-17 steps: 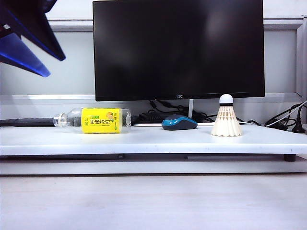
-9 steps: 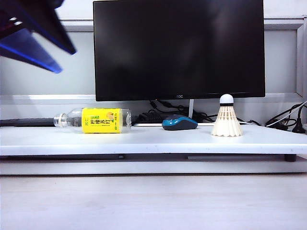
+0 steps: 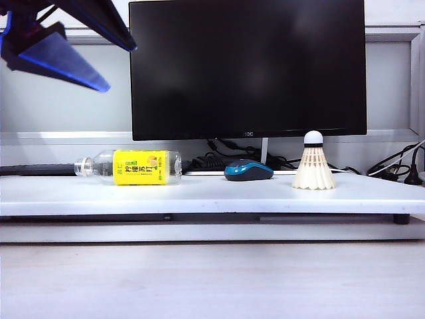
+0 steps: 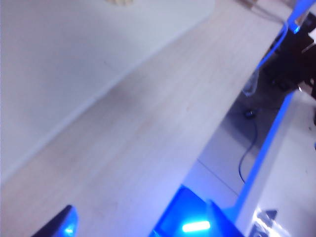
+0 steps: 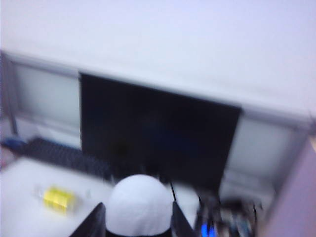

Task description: Stack the badminton balls on the table vertically.

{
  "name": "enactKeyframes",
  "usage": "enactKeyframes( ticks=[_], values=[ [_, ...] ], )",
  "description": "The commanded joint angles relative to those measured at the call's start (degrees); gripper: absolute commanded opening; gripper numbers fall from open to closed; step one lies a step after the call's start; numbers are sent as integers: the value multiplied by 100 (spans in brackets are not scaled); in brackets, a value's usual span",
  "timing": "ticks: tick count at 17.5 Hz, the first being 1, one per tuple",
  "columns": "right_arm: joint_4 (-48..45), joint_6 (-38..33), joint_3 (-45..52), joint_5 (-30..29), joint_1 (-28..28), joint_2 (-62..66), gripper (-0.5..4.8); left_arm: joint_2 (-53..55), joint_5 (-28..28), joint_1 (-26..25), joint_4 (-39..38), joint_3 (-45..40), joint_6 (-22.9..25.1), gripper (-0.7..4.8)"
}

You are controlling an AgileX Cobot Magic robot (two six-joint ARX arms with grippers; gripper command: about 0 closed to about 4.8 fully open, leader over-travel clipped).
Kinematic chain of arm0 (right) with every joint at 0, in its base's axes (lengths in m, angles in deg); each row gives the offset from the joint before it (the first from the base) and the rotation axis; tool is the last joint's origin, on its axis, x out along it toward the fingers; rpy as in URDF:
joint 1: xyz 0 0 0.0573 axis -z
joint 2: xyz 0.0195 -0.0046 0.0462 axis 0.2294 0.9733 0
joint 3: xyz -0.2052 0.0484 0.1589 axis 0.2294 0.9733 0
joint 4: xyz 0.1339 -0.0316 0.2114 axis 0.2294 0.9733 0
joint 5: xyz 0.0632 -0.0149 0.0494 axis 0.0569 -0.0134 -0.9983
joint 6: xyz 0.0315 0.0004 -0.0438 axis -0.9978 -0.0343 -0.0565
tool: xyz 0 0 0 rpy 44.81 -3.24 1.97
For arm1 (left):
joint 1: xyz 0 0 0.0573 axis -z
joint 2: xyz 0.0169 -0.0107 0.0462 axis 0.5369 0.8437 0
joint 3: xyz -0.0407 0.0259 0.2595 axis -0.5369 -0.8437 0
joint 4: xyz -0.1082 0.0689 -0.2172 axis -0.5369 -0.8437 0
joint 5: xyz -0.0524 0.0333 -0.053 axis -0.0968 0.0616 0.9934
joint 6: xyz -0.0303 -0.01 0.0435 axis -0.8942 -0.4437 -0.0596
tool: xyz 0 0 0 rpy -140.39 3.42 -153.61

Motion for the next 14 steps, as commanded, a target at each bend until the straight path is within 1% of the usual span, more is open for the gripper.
enactKeyframes(
  ticks=[1,2,3,4,7,9,11,12,14],
  values=[
    [-581,-170,1690,37,-2,-1071,148,-9,33,4,243,28,-7,355],
    [-1158,-254,2594,4,-2,-1606,148,-11,31,4,315,28,-9,355],
    [-1569,-315,3176,-15,-2,-1937,148,-11,31,4,328,28,-9,355],
    [-2240,-444,4096,-127,-2,-2437,148,-11,28,4,321,28,-7,355],
    [-3834,-555,6236,-160,-9,-3373,147,-11,28,4,280,28,-7,355],
    [-4929,-555,7482,-400,0,-3681,147,-11,24,4,216,28,-7,355],
    [-5960,-597,8421,-544,0,-3764,147,-11,4,4,129,17,-4,355],
    [-6830,-673,9106,-616,-2,-3748,147,-11,4,4,70,7,-2,355],
    [-8122,-789,9938,-647,-2,-3611,146,-11,2,4,44,-35,-4,355]
  ],
)
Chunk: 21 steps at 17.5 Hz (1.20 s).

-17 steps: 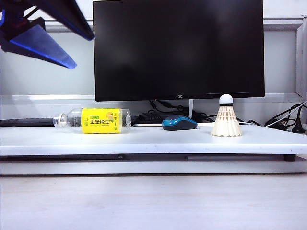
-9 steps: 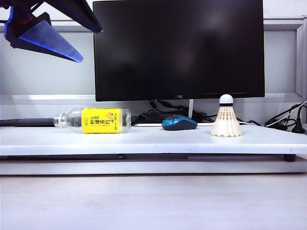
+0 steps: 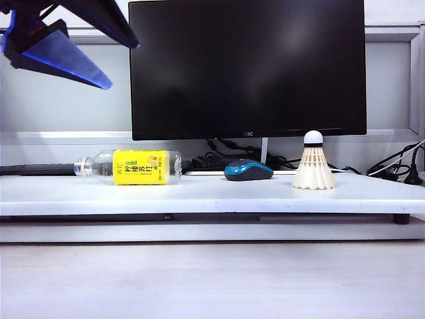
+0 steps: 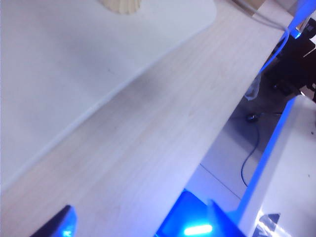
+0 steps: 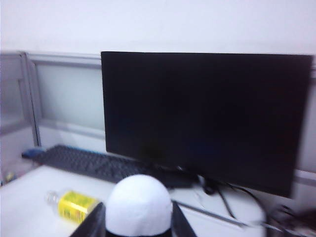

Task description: Stack the badminton balls on the table vertically.

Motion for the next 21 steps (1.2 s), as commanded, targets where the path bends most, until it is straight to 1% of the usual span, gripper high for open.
enactKeyframes(
  ticks=[1,3,4,6,7,8,10,12,14,18,21],
  values=[
    [-2159,-168,1012,-46,0,256,146,-11,-28,9,-26,-70,0,355],
    [-2782,-162,1355,17,0,542,146,-11,-138,9,-15,-144,0,355],
    [-3156,-131,1515,39,0,890,146,-11,-219,9,26,-225,0,355],
    [-3563,-59,1556,35,2,1475,147,-11,-280,9,131,-332,0,355],
    [-3864,-39,1556,-74,0,1867,146,-11,-280,9,177,-356,0,355],
    [-4441,-44,1556,-177,0,2505,145,-11,-278,9,275,-358,-4,355],
    [-5440,-55,1554,-168,4,3440,144,-11,-282,7,380,-361,-22,355],
    [-6282,-83,1554,72,7,4194,144,-11,-295,7,424,-363,-20,355],
    [-7272,-127,1554,638,11,5156,144,-11,-485,7,439,-374,-22,355],
    [-8389,-332,1545,855,151,6347,144,-11,-761,7,503,-385,-20,355],
    [-8950,-468,1537,933,153,7007,144,-11,-769,7,579,-387,-20,355]
  ],
)
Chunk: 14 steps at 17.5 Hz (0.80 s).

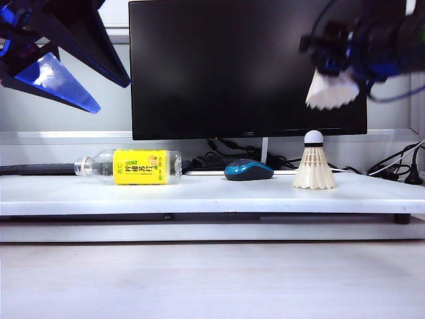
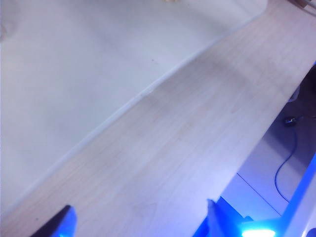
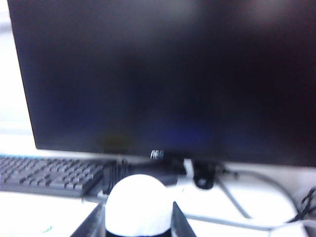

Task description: Stack the badminton balls on the table vertically.

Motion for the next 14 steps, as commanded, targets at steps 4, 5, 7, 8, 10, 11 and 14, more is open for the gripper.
enactKeyframes(
  ticks=[4,5,7,8,10,11,14],
  values=[
    [-767,-129,-234,168,22,916,144,-11,-17,7,149,-17,-17,355],
    [-767,-201,-299,170,24,1019,144,-11,-15,7,146,-17,-17,355],
    [-745,-208,-326,168,24,1176,144,-11,-17,7,146,-17,-15,355],
    [-723,-214,-321,168,24,1215,144,-11,-17,7,151,-17,-15,355],
    [-699,-223,-319,166,24,1268,144,-11,-15,7,151,-17,-13,355],
    [-686,-245,-319,142,24,1283,144,-11,-17,7,151,-17,-13,355],
    [-404,-258,-319,142,24,1294,144,-11,-15,7,149,-17,-15,355]
  ],
)
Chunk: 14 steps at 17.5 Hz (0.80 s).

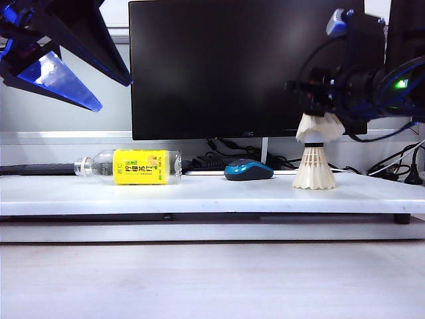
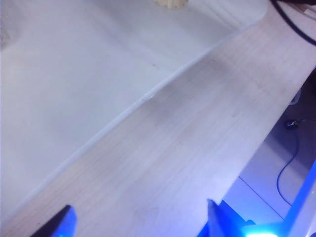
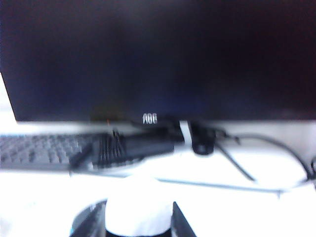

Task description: Stack the badminton balls on the table vertically.

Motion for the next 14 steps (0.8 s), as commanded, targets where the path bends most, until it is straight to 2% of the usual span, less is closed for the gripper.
enactKeyframes(
  ticks=[1,6,11,14],
  values=[
    [105,-22,-13,4,0,39,144,-11,4,7,57,-7,-15,355],
    [90,-94,-15,9,0,461,144,-11,7,7,-4,-7,-15,355],
    [-179,-90,-15,7,0,463,148,-11,7,7,9,-7,-7,355],
    [-42,-85,-15,7,0,463,148,-11,7,7,13,-7,4,355]
  ],
)
